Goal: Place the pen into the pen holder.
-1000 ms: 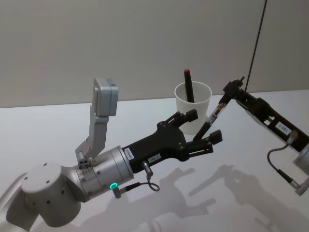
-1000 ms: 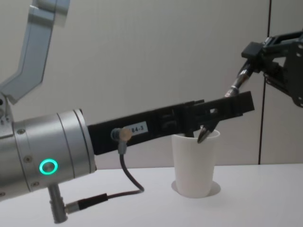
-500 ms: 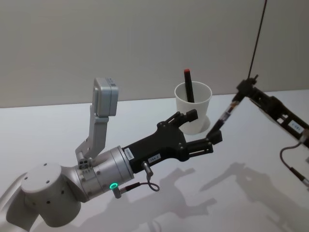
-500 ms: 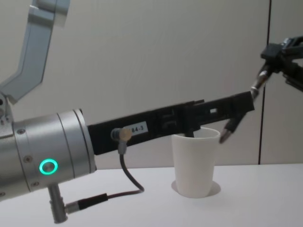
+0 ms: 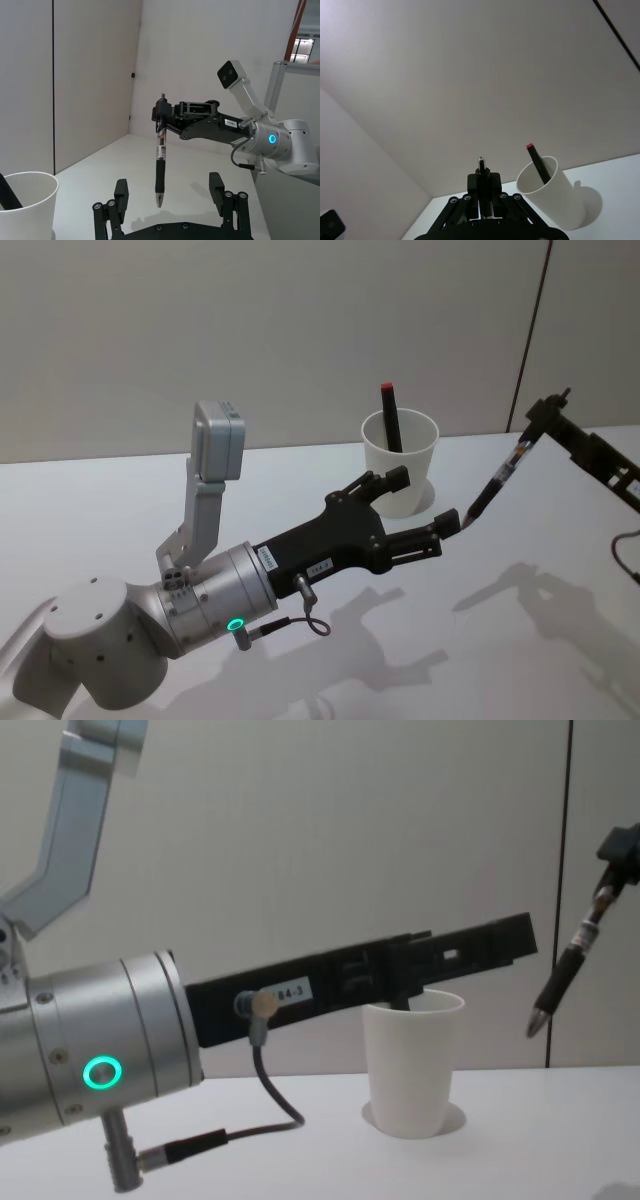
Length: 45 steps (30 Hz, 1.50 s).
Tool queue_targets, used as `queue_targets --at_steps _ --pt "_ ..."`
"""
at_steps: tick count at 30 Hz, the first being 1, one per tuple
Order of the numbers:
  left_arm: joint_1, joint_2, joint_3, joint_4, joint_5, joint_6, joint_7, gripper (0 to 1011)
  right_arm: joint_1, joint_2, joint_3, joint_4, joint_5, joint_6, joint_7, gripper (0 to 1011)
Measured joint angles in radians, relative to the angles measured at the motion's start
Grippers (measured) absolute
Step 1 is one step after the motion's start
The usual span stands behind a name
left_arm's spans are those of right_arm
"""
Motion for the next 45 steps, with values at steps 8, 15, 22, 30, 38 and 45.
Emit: queue_targets --at_steps 8,15,22,30,38,45 --pt "0.000 0.000 0.000 0.000 0.000 0.000 0.000 1001 0.051 -0.007 -0.008 0.044 -0.113 -0.021 -0.002 135" --pt "0.000 0.000 0.000 0.000 0.000 0.000 0.000 1001 0.121 -0.038 -0.028 0.107 -0.245 -0.048 0.024 135" --pt "0.000 0.000 0.000 0.000 0.000 0.000 0.000 1001 0.209 -0.086 -0.054 0.194 -0.382 -0.089 0.084 134" --pt "0.000 0.000 0.000 0.000 0.000 0.000 0.000 1001 0.306 -0.147 -0.084 0.294 -0.489 -0.125 0.162 135" --pt "0.000 0.000 0.000 0.000 0.000 0.000 0.000 1001 0.376 -0.197 -0.108 0.372 -0.559 -0.152 0.203 134" --pt "0.000 0.000 0.000 0.000 0.000 0.000 0.000 1001 0.425 -0.238 -0.131 0.434 -0.620 -0.171 0.209 135"
